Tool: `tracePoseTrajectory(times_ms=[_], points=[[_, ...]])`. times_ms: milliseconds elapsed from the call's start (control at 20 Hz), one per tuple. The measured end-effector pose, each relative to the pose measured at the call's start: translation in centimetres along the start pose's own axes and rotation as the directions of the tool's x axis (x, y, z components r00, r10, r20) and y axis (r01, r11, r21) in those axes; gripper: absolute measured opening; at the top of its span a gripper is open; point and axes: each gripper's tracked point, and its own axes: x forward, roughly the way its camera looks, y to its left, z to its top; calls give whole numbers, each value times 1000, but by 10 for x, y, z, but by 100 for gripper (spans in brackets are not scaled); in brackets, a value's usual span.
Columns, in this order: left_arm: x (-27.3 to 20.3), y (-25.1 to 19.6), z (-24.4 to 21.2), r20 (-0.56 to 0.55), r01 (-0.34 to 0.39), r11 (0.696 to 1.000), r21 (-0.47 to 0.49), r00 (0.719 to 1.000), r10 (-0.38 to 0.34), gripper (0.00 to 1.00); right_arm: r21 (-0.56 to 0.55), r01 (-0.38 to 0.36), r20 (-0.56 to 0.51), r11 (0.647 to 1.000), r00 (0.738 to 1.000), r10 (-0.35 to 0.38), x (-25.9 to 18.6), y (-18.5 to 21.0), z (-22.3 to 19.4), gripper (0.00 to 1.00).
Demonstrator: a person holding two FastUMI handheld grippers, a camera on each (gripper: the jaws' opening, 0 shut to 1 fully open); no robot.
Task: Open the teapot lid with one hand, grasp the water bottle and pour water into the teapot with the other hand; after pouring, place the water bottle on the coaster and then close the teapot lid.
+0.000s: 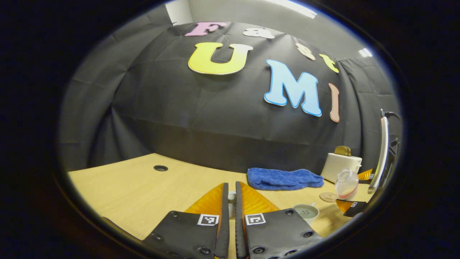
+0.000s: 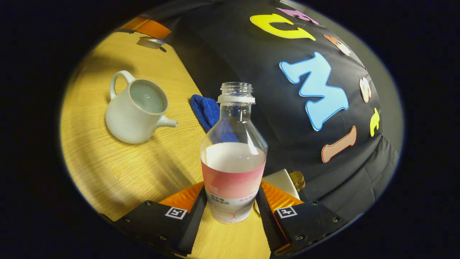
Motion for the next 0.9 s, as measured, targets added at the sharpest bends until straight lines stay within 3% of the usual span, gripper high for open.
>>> tracePoseTrajectory(times_ms=[200,400,600,900], points=[[2,2,0,2,0,1000,-19,1000,0,16,-120,42,14,992,999,-40,2,-5,6,76],[0,6,1,6,0,1000,-31,1000,0,16,-261,96,46,961,995,-87,8,-11,14,75],[2,6,-2,-3,0,999,-33,1000,0,16,-322,107,55,941,994,-94,11,-12,16,75],[2,6,-4,-6,5,999,-47,1000,-5,16,-472,162,91,867,987,-134,12,-25,23,75]])
